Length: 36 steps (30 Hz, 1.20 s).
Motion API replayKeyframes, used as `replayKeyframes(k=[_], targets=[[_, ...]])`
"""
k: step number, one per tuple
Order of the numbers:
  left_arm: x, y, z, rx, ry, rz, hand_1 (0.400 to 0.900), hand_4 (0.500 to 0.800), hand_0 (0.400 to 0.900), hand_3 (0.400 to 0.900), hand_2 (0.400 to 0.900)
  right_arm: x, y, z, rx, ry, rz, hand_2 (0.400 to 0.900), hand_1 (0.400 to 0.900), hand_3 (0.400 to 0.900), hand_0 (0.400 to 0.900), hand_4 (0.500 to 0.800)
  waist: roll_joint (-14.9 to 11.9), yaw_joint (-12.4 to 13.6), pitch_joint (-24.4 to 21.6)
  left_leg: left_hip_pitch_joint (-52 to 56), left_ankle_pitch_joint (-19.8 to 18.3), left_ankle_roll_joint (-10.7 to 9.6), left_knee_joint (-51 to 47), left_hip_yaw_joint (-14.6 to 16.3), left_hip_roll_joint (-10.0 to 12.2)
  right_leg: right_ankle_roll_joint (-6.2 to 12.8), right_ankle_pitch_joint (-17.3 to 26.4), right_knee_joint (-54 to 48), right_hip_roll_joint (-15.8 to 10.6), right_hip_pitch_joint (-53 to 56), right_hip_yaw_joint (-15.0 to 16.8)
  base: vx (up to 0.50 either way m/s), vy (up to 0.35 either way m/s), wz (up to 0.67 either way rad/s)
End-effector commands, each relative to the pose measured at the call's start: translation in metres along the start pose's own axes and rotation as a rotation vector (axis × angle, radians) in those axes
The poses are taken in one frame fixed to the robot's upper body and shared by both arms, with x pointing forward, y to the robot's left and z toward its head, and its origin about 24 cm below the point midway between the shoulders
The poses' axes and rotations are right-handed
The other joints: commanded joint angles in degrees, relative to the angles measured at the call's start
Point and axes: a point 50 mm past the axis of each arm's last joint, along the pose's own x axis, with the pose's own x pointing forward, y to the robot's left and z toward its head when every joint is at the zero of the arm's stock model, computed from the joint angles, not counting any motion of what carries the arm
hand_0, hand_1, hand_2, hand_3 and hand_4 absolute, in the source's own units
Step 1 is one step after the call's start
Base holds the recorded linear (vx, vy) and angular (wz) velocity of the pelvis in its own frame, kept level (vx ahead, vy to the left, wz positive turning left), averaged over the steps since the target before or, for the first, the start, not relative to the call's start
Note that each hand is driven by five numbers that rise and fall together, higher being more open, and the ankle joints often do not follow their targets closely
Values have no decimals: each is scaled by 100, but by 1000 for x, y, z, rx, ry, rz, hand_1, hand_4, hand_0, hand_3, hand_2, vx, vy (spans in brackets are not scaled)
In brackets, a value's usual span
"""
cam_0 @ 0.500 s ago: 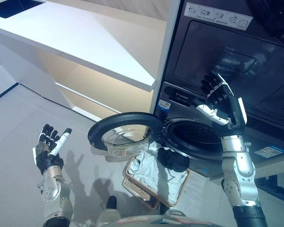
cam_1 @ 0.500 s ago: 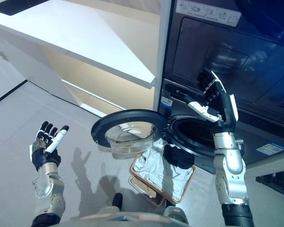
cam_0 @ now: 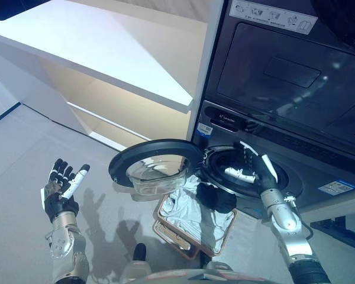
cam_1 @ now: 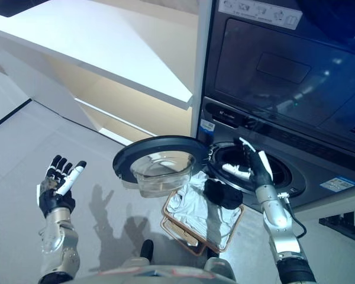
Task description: Put the clothes in the basket into the washing machine.
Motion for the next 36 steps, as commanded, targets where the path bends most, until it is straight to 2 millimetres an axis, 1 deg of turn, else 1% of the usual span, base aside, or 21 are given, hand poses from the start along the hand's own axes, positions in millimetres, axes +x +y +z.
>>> replayKeyframes(k=[1, 4, 7, 10, 11, 14, 15, 16, 18, 20, 24, 27, 28, 29, 30, 32, 34, 36], targets=[[23, -6, 63, -21, -308, -61, 900, 800, 900, 900, 900, 36, -15, 53, -124, -221, -43, 900, 900, 900, 900, 800, 133, 20, 166, -545, -193, 233, 432, -98, -101, 200, -416, 621, -258, -104, 168, -164, 51, -7], [26, -14, 68, -57, -327, -82, 900, 800, 900, 900, 900, 56, -6, 60, -165, -207, -22, 900, 900, 900, 900, 800, 194, 65, 542, -951, -210, 271, 727, -16, -169, 179, -316, 738, -300, -511, 289, -187, 58, -17], [23, -24, 75, -85, -350, -122, 900, 800, 900, 900, 900, 68, -4, 68, -254, -211, -17, 900, 900, 900, 900, 800, 224, 99, 769, -1238, -213, 309, 900, 35, -187, 144, -256, 833, -302, -821, 391, -101, 35, -13], [23, -30, 77, -95, -356, -148, 900, 800, 900, 900, 900, 79, -9, 75, -335, -210, -48, 900, 900, 900, 900, 800, 272, 123, 987, -1499, -174, 329, 980, 18, -200, 120, -213, 908, -314, -1073, 428, -92, 24, -2], [22, -34, 81, -102, -371, -171, 900, 800, 900, 900, 900, 82, -12, 78, -384, -209, -61, 900, 900, 900, 900, 800, 293, 142, 1052, -1574, -163, 338, 996, 28, -203, 118, -201, 927, -323, -1153, 427, -89, 21, 0], [23, -41, 80, -119, -364, -194, 900, 800, 900, 900, 900, 93, -20, 84, -516, -195, -91, 900, 900, 900, 900, 800, 373, 166, 1262, -1839, -117, 340, 1047, 2, -215, 104, -195, 1025, -350, -1416, 438, -91, 26, 4], [22, -44, 86, -124, -386, -217, 900, 800, 900, 900, 900, 96, -27, 83, -556, -175, -114, 900, 900, 900, 900, 800, 420, 181, 1343, -1964, -95, 339, 1079, -29, -231, 94, -198, 1089, -356, -1530, 450, -112, 23, 13], [22, -46, 87, -134, -389, -225, 900, 800, 900, 900, 900, 100, -30, 84, -570, -161, -130, 900, 900, 900, 900, 800, 457, 196, 1412, -2066, -70, 339, 1100, -51, -251, 87, -197, 1143, -353, -1648, 461, -105, 16, 14], [22, -50, 85, -144, -373, -240, 900, 800, 900, 900, 900, 106, -33, 82, -604, -123, -146, 900, 900, 900, 900, 800, 502, 214, 1493, -2216, -28, 346, 1131, -74, -279, 69, -196, 1209, -344, -1805, 465, -85, 4, 12], [23, -56, 83, -158, -363, -256, 900, 800, 900, 900, 900, 114, -41, 84, -643, -80, -176, 900, 900, 900, 900, 800, 568, 240, 1629, -2391, 7, 346, 1176, -105, -321, 62, -185, 1281, -351, -1982, 470, -96, 10, 10], [24, -64, 86, -179, -365, -286, 900, 800, 900, 900, 900, 121, -63, 90, -750, -17, -235, 900, 900, 900, 900, 800, 675, 285, 1844, -2709, 51, 354, 1270, -132, -396, 39, -157, 1413, -352, -2329, 490, -91, 9, 6], [25, -70, 97, -193, -406, -311, 900, 800, 900, 900, 900, 126, -80, 103, -809, -5, -289, 900, 900, 900, 900, 800, 747, 300, 2008, -2950, 86, 344, 1332, -148, -439, 35, -130, 1504, -348, -2610, 523, -107, 9, 5], [25, -73, 101, -202, -421, -319, 900, 800, 900, 900, 900, 126, -88, 106, -831, 8, -312, 900, 900, 900, 900, 800, 764, 311, 2075, -3046, 100, 337, 1357, -150, -444, 37, -115, 1536, -353, -2698, 529, -142, 9, 6], [25, -78, 106, -222, -438, -339, 900, 800, 900, 900, 900, 126, -100, 110, -874, 27, -337, 900, 900, 900, 900, 800, 809, 313, 2179, -3216, 115, 329, 1413, -158, -479, 34, -105, 1613, -353, -2885, 550, -118, 9, 5], [24, -80, 108, -232, -442, -351, 900, 800, 900, 900, 900, 126, -103, 113, -878, 28, -350, 900, 900, 900, 900, 800, 820, 321, 2180, -3300, 125, 325, 1438, -158, -491, 30, -105, 1633, -351, -2950, 550, -100, 5, 8], [22, -85, 113, -254, -462, -379, 900, 800, 900, 900, 900, 124, -115, 112, -939, 66, -367, 900, 900, 900, 900, 800, 870, 349, 2180, -3544, 149, 319, 1483, -168, -516, 19, -90, 1711, -342, -3220, 554, -66, -6, 6], [20, -87, 113, -260, -462, -388, 900, 800, 900, 900, 900, 122, -125, 115, -984, 82, -391, 900, 900, 900, 900, 800, 895, 354, 2180, -3748, 167, 319, 1510, -176, -533, 19, -72, 1763, -338, -3446, 555, -58, -9, 4], [18, -87, 116, -257, -474, -391, 900, 800, 900, 900, 900, 118, -145, 124, -1035, 102, -447, 900, 900, 900, 900, 800, 948, 386, 2180, -4045, 165, 316, 1566, -198, -561, 6, -104, 1916, -326, -3786, 593, -51, -6, 3]])
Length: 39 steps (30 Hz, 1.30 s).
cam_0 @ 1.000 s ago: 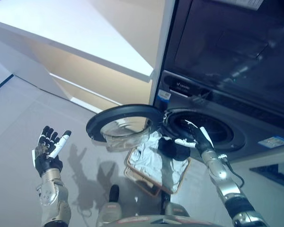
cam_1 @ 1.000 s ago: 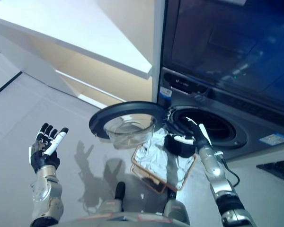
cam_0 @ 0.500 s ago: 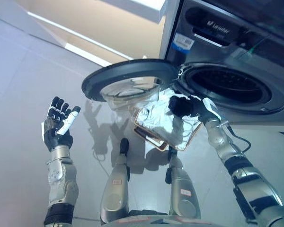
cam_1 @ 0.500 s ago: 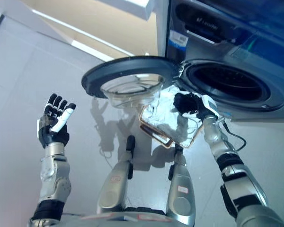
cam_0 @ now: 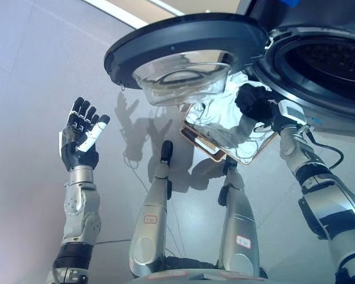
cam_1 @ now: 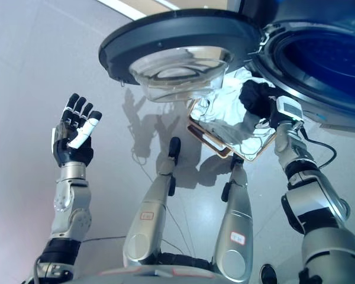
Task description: Put the clothes in the basket into the washing machine.
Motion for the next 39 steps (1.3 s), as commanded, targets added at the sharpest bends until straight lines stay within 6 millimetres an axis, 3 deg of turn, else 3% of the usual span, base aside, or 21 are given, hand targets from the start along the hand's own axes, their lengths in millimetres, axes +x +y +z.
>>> replayKeyframes(k=[1, 8, 17, 24, 28, 29, 30, 32, 39], targets=[[0, 4, 43, 10, -199, -28, 900, 800, 900, 900, 900, 8, -45, -10, -146, 4, -137, 900, 900, 900, 900, 800, 155, -95, -168, -414, 49, 327, -66, -13, -219, 102, -339, 605, -78, -354, 369, -36, -2, 1], [2, -2, 48, 6, -227, -50, 900, 800, 900, 900, 900, 7, -75, -34, -272, 77, -212, 900, 900, 900, 900, 800, 289, -56, -168, -1076, 82, 297, 58, -56, -287, 97, -408, 962, -82, -1102, 376, -22, -7, 5], [4, -6, 48, 0, -227, -59, 900, 800, 900, 900, 900, 7, -98, -43, -342, 124, -266, 900, 900, 900, 900, 800, 408, -17, -168, -1429, 37, 330, 245, -64, -357, 85, -477, 1219, -105, -1495, 403, 1, 1, 2], [6, -9, 70, 37, -321, -87, 900, 800, 900, 900, 900, 6, -133, -46, -356, 132, -353, 900, 900, 900, 900, 800, 532, 69, -168, -2165, 16, 293, 561, -132, -466, 72, -670, 1838, -125, -2309, 512, -33, -7, 7], [0, -13, 78, 36, -350, -113, 900, 800, 900, 900, 900, 5, -137, -50, -344, 149, -365, 900, 900, 900, 900, 800, 608, 98, -168, -2751, -82, 295, 1029, -186, -569, 55, -829, 2456, -196, -2874, 552, -47, 0, 13], [-1, -13, 80, 36, -360, -115, 900, 800, 900, 900, 900, 4, -137, -52, -337, 154, -367, 857, 857, 857, 857, 774, 623, 103, -168, -2856, -94, 291, 1111, -176, -581, 53, -850, 2587, -221, -2996, 564, 65, -11, 12], [-3, -11, 79, 36, -355, -108, 900, 800, 900, 900, 900, 4, -135, -54, -332, 157, -364, 529, 529, 529, 529, 578, 605, 84, -168, -2831, -309, 280, 1236, -193, -599, 85, -1056, 2734, -241, -2977, 617, 68, -12, 8], [-5, -11, 79, 21, -353, -99, 900, 800, 900, 900, 900, 3, -132, -54, -307, 161, -363, 400, 400, 400, 400, 500, 655, 109, -168, -3073, -341, 281, 1425, -174, -628, 68, -1115, 2969, -269, -3223, 658, 32, -6, 4], [-3, -10, 76, 2, -339, -92, 900, 800, 900, 900, 900, 8, -125, -42, -280, 135, -369, 400, 400, 400, 400, 500, 749, 155, -168, -3183, -295, 281, 1385, -91, -613, 59, -1094, 2944, -255, -3379, 699, -5, 9, -2]])
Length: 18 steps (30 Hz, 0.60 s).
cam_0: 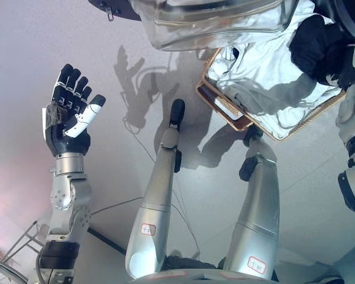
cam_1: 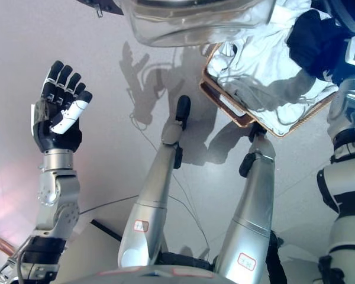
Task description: Put the clothes in the basket into the washing machine.
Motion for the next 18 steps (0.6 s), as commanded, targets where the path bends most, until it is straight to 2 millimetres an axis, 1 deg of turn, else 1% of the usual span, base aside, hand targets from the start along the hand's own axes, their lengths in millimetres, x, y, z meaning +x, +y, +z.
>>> replayKeyframes(k=[1, 3, 4, 5, 6, 9, 11, 13, 14, 15, 16, 17, 18], targets=[[-8, 9, 30, -24, -171, 51, 900, 800, 900, 900, 900, -8, 13, -11, -56, 13, 46, 400, 400, 400, 400, 500, 699, -99, -174, -35, -4, 276, -470, 71, -140, 74, -170, 261, 121, 94, 193, -4, 13, -4], [-7, 9, 29, -26, -173, 55, 900, 800, 900, 900, 900, -7, 12, -9, -44, 11, 39, 400, 400, 400, 400, 500, 705, -104, -174, 15, 14, 271, -526, 84, -132, 79, -158, 202, 122, 145, 191, 3, 12, -7], [-5, 10, 29, -28, -180, 65, 900, 800, 900, 900, 900, -5, 8, -4, 19, 13, 11, 400, 400, 400, 400, 500, 716, -118, -174, 116, 60, 267, -633, 119, -117, 80, -113, 66, 142, 226, 195, -81, 28, -14], [-3, 9, 29, -30, -190, 65, 900, 800, 900, 900, 900, -1, 0, 0, 125, 31, -39, 400, 400, 400, 400, 500, 737, -111, -174, 86, 273, 281, -762, 144, -92, 48, 91, -89, 157, 193, 159, -78, 25, -14], [-2, 9, 28, -31, -190, 74, 900, 800, 900, 900, 900, 0, -3, 3, 181, 39, -55, 400, 400, 400, 400, 500, 741, -114, -174, 173, 288, 282, -831, 155, -82, 54, 113, -163, 169, 267, 157, -65, 25, -11], [1, 12, 22, -30, -183, 121, 900, 800, 900, 900, 900, 3, -11, 20, 565, 77, -134, 400, 400, 400, 400, 500, 718, -200, -174, 525, 349, 253, -1099, 228, -35, 53, 165, -485, 224, 593, 187, 36, -5, -9], [3, 15, 15, -23, -169, 153, 900, 800, 900, 900, 900, 3, -16, 26, 861, 117, -197, 400, 400, 400, 400, 500, 715, -254, -174, 733, 366, 222, -1240, 264, -11, 60, 178, -653, 236, 803, 190, 35, -18, -5], [6, 18, 9, -28, -153, 188, 900, 800, 900, 900, 900, -1, -12, 31, 1131, 154, -217, 400, 400, 400, 400, 500, 721, -309, -174, 948, 379, 204, -1334, 309, -4, 69, 219, -819, 226, 1026, 185, 36, -18, -7], [8, 20, 6, -27, -144, 205, 900, 800, 900, 900, 900, -4, -7, 36, 1226, 146, -204, 400, 400, 400, 400, 500, 721, -334, -174, 1043, 377, 208, -1379, 327, 3, 76, 238, -896, 238, 1116, 195, 35, -17, -11], [9, 21, 5, -27, -141, 222, 900, 800, 900, 900, 900, -8, -3, 38, 1380, 162, -218, 400, 400, 400, 400, 500, 729, -359, -174, 1154, 380, 209, -1438, 337, 9, 80, 249, -990, 237, 1240, 207, 26, -16, -8], [9, 21, 4, -24, -139, 220, 900, 800, 900, 900, 900, -9, -2, 37, 1382, 166, -216, 400, 400, 400, 400, 500, 721, -344, -174, 1186, 385, 210, -1457, 336, 11, 79, 254, -1012, 238, 1274, 201, 30, -9, -9], [9, 24, 1, -28, -130, 248, 900, 800, 900, 900, 900, -13, 4, 42, 1480, 159, -204, 400, 400, 400, 400, 500, 721, -372, -174, 1285, 390, 211, -1509, 354, 18, 78, 267, -1083, 239, 1372, 209, 32, -10, -8], [8, 24, 0, -40, -128, 255, 900, 800, 900, 900, 900, -20, 9, 45, 1629, 160, -213, 400, 400, 400, 400, 500, 723, -403, -174, 1401, 399, 206, -1570, 366, 30, 83, 282, -1167, 235, 1488, 207, 43, -14, -11]])
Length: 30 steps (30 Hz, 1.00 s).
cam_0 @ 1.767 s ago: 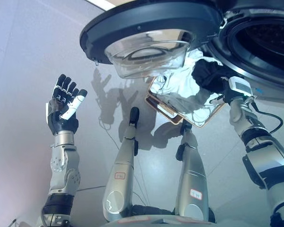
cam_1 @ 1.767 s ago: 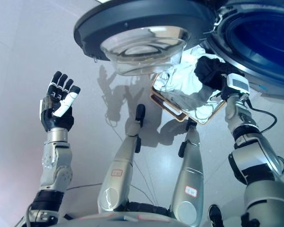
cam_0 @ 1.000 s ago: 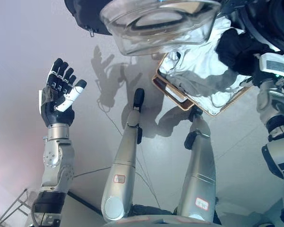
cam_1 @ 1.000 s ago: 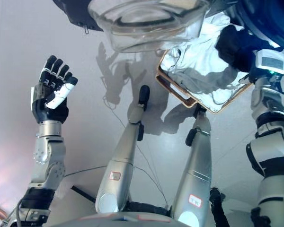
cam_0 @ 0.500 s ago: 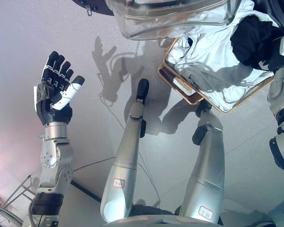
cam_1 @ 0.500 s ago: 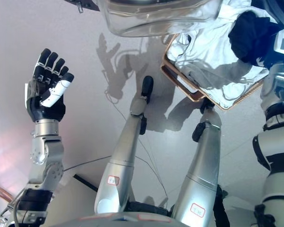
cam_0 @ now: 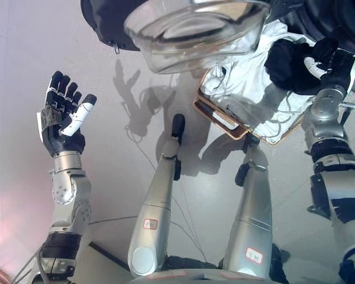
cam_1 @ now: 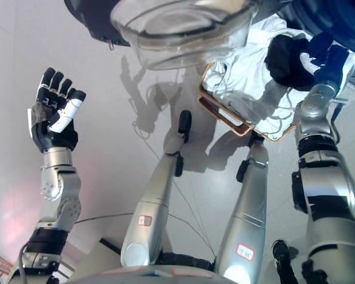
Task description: Put the clothes in the basket into the washing machine.
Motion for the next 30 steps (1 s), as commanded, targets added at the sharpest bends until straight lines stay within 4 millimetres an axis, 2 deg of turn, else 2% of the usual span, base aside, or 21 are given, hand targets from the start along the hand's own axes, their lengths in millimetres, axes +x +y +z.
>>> replayKeyframes(k=[1, 6, 9, 13, 15, 17, 20, 23, 30], targets=[[0, 10, 12, -86, -127, 131, 900, 800, 900, 900, 900, -8, -6, 10, 350, -99, 2, 400, 400, 400, 400, 500, 621, -264, -177, 245, 304, 87, -871, 7, -80, 12, -49, -270, 140, 383, 43, 39, -20, -8], [2, 11, 6, -91, -109, 159, 900, 800, 900, 900, 900, -25, 2, -5, 658, -65, 30, 400, 400, 400, 400, 500, 675, -350, -177, 726, 340, 60, -1121, 23, -73, 48, 23, -592, 106, 907, 28, 24, -15, -3], [3, 12, 8, -70, -119, 148, 900, 800, 900, 900, 900, -21, 3, 1, 489, -90, 53, 400, 400, 400, 400, 500, 700, -347, -177, 867, 344, 67, -1159, 23, -66, 56, 46, -693, 114, 1060, 31, 11, -1, -6], [3, 11, 11, -71, -133, 134, 900, 800, 900, 900, 900, -16, -1, 7, 489, -101, 44, 400, 400, 400, 400, 500, 700, -337, -177, 887, 324, 79, -1146, 21, -44, 64, 61, -723, 111, 1101, 15, -4, -19, 0], [1, 8, 8, -84, -123, 129, 900, 800, 900, 900, 900, -15, -3, 7, 651, -86, 37, 400, 400, 400, 400, 500, 696, -342, -177, 866, 355, 88, -1151, 12, -36, 57, 114, -758, 126, 1083, 24, 0, 0, 0], [1, 5, 3, -116, -103, 138, 900, 800, 900, 900, 900, -24, 3, -2, 990, -59, 39, 400, 400, 400, 400, 500, 697, -371, -177, 973, 291, 99, -1181, 40, -28, 66, 49, -770, 137, 1153, 38, 57, -12, -4], [2, 6, -1, -140, -91, 168, 900, 800, 900, 900, 900, -35, 14, -7, 1150, -61, 72, 400, 400, 400, 400, 500, 705, -409, -177, 1102, 273, 109, -1198, 70, -29, 68, 36, -780, 138, 1257, 61, 37, -1, -4], [2, 7, -1, -135, -91, 175, 900, 800, 900, 900, 900, -39, 15, -3, 1179, -86, 84, 400, 400, 400, 400, 500, 730, -437, -177, 1235, 242, 117, -1208, 80, -31, 68, 16, -767, 132, 1352, 90, 17, 5, -3], [-1, 7, -13, -104, -27, 161, 900, 800, 900, 900, 900, -32, 22, 50, 1360, -238, 138, 400, 400, 400, 400, 500, 790, -486, -212, 1761, 167, 97, -1234, 113, -20, 86, -28, -818, 91, 1849, 163, 26, 4, -5]])
